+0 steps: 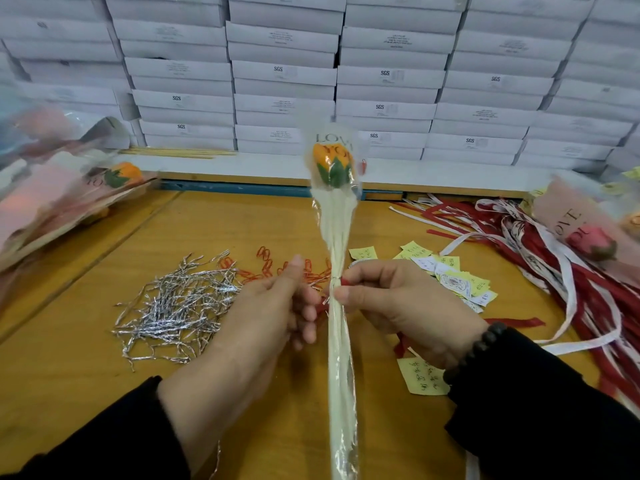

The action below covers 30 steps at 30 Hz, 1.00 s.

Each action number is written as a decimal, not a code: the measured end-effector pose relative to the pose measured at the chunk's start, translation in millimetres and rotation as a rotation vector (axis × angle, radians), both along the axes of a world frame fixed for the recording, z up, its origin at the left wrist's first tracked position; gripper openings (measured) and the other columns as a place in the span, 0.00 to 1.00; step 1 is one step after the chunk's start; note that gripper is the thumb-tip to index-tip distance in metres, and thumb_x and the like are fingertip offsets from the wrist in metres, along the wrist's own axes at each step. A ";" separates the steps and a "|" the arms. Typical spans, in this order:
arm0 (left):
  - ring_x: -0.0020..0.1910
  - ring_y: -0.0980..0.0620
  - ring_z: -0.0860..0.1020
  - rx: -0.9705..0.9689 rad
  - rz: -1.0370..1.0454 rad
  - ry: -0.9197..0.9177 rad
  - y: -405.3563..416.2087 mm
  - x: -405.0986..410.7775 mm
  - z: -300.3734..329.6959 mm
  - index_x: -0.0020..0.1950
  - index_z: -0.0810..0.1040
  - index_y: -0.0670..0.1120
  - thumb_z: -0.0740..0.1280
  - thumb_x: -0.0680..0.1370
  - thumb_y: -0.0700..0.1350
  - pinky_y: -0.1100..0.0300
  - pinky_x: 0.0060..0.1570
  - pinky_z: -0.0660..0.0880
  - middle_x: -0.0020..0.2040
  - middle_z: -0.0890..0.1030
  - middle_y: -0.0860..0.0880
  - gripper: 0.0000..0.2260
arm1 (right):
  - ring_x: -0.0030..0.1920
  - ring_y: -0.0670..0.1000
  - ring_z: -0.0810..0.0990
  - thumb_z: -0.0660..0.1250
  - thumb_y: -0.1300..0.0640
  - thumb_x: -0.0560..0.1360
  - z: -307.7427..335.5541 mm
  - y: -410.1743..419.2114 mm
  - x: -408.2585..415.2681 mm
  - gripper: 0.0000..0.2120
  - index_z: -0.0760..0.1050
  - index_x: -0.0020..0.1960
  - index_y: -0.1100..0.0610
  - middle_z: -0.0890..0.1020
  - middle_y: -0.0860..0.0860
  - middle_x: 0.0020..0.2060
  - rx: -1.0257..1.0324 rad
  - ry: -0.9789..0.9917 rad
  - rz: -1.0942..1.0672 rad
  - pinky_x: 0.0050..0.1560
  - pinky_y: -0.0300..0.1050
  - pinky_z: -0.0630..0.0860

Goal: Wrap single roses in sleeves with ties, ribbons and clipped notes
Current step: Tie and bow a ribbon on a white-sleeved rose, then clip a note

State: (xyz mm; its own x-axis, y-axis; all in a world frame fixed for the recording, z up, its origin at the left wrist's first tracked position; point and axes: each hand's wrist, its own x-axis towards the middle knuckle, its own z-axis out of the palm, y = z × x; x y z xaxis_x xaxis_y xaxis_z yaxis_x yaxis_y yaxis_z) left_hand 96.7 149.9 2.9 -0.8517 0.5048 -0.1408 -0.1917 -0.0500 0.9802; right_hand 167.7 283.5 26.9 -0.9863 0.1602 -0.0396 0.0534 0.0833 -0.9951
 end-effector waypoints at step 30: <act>0.34 0.51 0.73 0.054 0.105 0.438 2.1 4.9 -4.6 0.36 0.75 0.40 0.68 0.73 0.34 0.55 0.39 0.72 0.32 0.77 0.42 0.07 | 0.16 0.42 0.62 0.68 0.60 0.73 -13.9 -14.3 -3.7 0.13 0.75 0.29 0.57 0.74 0.50 0.23 0.169 -0.209 -0.089 0.18 0.30 0.58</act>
